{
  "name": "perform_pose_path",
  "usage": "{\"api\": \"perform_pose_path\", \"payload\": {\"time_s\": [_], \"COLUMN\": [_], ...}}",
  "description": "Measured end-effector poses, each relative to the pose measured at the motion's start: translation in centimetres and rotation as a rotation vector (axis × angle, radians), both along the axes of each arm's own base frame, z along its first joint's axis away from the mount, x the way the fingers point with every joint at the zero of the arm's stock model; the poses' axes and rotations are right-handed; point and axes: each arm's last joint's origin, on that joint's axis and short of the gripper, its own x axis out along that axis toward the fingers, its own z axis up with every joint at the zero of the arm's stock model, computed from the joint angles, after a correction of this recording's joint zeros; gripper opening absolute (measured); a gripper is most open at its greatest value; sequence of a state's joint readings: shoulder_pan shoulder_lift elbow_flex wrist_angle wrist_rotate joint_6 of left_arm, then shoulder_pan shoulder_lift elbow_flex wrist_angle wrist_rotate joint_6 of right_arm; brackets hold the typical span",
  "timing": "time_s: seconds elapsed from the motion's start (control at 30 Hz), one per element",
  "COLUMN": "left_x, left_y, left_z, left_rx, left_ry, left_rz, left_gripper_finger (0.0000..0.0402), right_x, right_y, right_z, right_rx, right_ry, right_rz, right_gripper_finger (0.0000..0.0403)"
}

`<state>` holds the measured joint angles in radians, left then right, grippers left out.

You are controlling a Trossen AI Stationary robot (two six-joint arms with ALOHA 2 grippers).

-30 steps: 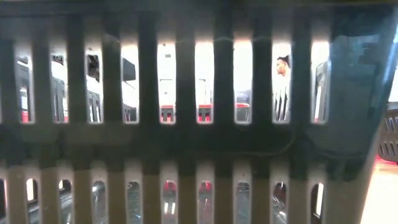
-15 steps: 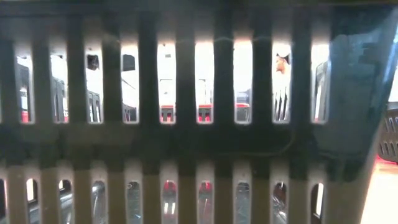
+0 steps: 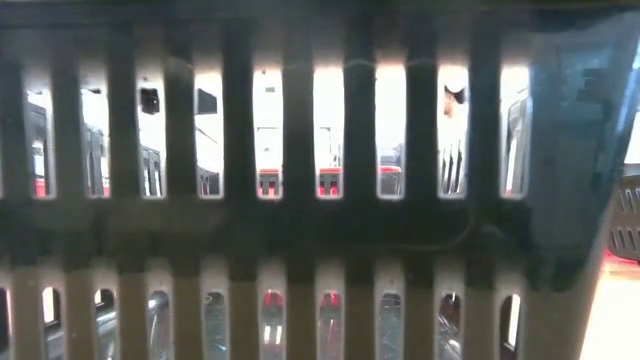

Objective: Stack baskets on shelf by color
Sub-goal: Put the right red bin on the shelf

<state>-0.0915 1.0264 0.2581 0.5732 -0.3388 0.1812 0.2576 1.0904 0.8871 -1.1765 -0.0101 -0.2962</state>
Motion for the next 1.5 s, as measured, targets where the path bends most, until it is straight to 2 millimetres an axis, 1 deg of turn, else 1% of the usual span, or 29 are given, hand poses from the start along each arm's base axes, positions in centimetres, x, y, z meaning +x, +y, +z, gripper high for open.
{"api": "perform_pose_path", "payload": {"time_s": [0.1,0.2,0.37,0.53,0.67,0.83,1.0,1.13,1.23,1.3,1.43,1.5], "left_x": [0.0,0.0,0.0,0.0,0.0,0.0,0.0,0.0,0.0,0.0,0.0,0.1], "left_y": [0.2,0.4,0.5,0.5,0.5,0.5,0.5,0.5,0.5,0.5,0.5,0.5], "left_z": [0.0,0.0,0.0,0.0,0.0,0.0,0.0,0.0,0.0,0.1,0.1,0.3], "left_rx": [-0.006,-0.009,-0.009,-0.004,-0.005,-0.005,-0.005,-0.006,-0.010,-0.010,-0.026,-0.037], "left_ry": [-0.002,-0.003,-0.002,-0.003,-0.004,-0.001,-0.001,-0.002,-0.008,-0.009,-0.020,-0.037], "left_rz": [0.016,0.026,0.031,0.031,0.030,0.031,0.031,0.032,0.032,0.032,0.035,0.037], "left_gripper_finger": [0.0181,0.0181,0.0181,0.0181,0.0181,0.0181,0.0181,0.0181,0.0181,0.0181,0.0181,0.0181], "right_x": [-1.0,-1.5,-2.1,-1.7,-1.5,-1.4,-1.3,-0.7,0.2,0.7,1.3,1.5], "right_y": [0.1,0.5,1.4,2.2,2.8,3.5,4.0,4.1,4.3,4.2,3.7,3.5], "right_z": [-0.1,-0.7,-2.8,-3.3,-3.9,-4.8,-5.4,-5.7,-5.8,-5.8,-5.5,-5.3], "right_rx": [-0.052,-0.070,-0.068,-0.133,-0.128,-0.155,-0.179,-0.213,-0.174,-0.149,-0.119,-0.104], "right_ry": [0.092,0.128,0.178,0.176,0.172,0.218,0.253,0.199,0.116,0.074,0.023,-0.006], "right_rz": [0.025,0.029,0.067,0.103,0.133,0.169,0.188,0.163,0.114,0.060,-0.018,-0.023], "right_gripper_finger": [0.0190,0.0189,0.0189,0.0182,0.0163,0.0144,0.0135,0.0127,0.0109,0.0085,0.0019,0.0010]}}
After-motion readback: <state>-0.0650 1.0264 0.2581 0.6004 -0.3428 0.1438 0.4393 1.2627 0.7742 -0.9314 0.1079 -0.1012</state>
